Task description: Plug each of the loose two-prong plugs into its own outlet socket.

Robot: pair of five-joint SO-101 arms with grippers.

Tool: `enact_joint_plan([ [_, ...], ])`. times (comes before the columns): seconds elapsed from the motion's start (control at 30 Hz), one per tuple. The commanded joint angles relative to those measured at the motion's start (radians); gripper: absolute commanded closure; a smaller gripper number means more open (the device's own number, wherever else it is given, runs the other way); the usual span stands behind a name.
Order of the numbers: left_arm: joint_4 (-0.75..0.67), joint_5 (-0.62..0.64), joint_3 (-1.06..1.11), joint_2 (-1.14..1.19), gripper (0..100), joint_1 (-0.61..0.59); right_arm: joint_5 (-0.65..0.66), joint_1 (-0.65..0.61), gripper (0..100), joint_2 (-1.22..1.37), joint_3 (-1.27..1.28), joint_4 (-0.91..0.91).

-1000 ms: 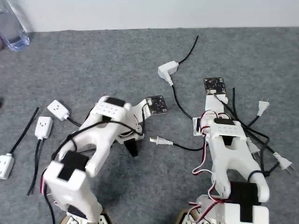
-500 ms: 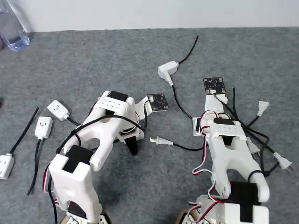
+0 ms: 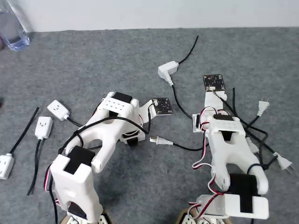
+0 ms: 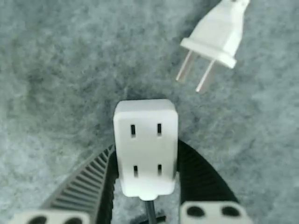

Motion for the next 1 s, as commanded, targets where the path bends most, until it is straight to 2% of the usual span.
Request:
enact_joint_plan([
  [0.0, 0.104, -0.089, -0.033, -0.003, 99, 0.012, -0.003, -0.007, 73.9, -0.004, -0.052, 0.005],
  [0.13, 0.281, -0.252, -0.033, -0.012, 99, 0.017, -0.003, -0.008, 73.9, -0.004, -0.052, 0.004],
  [0.27, 0.379, -0.353, -0.033, -0.012, 99, 0.015, -0.003, -0.012, 73.9, -0.002, -0.052, 0.004],
  [0.37, 0.437, -0.413, -0.033, -0.012, 99, 0.04, -0.003, -0.012, 73.9, -0.002, -0.052, 0.001],
  [0.47, 0.46, -0.422, -0.031, -0.012, 99, 0.086, -0.003, -0.012, 73.9, -0.002, -0.052, 0.001],
  [0.57, 0.44, -0.42, -0.031, -0.012, 99, 0.127, -0.003, -0.012, 73.9, -0.002, -0.052, 0.001],
  [0.67, 0.354, -0.408, -0.031, -0.011, 99, 0.13, -0.003, -0.013, 73.9, -0.002, -0.052, 0.001],
  [0.8, 0.196, -0.273, -0.024, -0.003, 99, 0.118, -0.003, -0.015, 73.9, -0.002, -0.052, 0.001],
  [0.87, 0.127, -0.252, 0.002, -0.006, 98, 0.114, -0.003, -0.015, 73.9, -0.001, -0.052, 0.001],
  [0.97, 0.121, -0.249, 0.015, -0.014, 98, 0.112, -0.003, -0.015, 73.9, -0.001, -0.052, 0.001],
])
